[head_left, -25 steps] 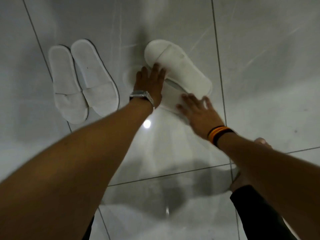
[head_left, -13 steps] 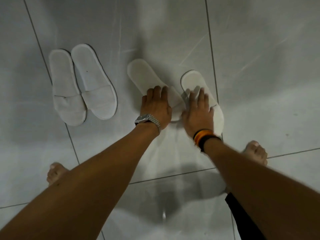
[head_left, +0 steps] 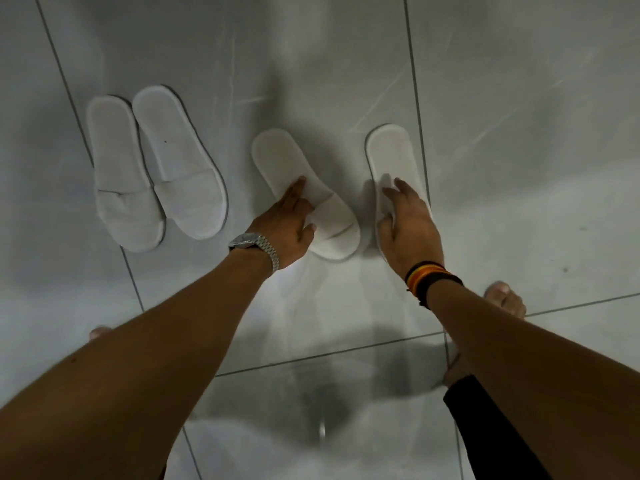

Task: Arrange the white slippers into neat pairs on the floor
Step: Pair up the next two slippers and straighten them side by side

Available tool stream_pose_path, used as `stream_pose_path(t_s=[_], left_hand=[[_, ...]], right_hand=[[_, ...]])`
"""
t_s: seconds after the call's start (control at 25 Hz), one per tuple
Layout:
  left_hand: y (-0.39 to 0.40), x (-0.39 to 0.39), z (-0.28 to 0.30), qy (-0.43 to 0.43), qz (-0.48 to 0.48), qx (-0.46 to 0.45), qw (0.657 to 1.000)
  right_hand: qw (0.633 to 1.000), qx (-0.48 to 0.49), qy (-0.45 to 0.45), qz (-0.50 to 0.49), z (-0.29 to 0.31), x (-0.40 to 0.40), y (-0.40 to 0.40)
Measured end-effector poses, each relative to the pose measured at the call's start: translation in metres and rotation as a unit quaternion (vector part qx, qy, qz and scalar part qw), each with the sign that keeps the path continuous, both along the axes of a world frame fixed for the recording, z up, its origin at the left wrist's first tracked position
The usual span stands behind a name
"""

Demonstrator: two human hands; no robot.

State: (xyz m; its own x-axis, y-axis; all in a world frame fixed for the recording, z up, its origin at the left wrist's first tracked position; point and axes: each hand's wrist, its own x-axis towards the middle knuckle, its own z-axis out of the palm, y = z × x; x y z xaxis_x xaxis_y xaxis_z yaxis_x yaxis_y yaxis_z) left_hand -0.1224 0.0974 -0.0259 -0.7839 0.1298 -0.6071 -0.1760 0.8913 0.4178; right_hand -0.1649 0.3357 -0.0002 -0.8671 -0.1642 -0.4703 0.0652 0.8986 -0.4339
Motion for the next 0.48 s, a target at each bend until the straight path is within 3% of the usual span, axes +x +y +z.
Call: stream_pose_path(t_s=[0.2,0.48], left_hand=[[0.028,-0.011,-0.005,-0.058,0.027,0.022,0.998],[0.046,-0.090,-0.030,-0.007,-0.063,0.020,0.998]], right_hand=[[0.986,0.073,-0.118,0.089,-0.010,0.010,0.009],[0.993,0.040,-0.101,0.041,-0.031,-0.047,-0.022]])
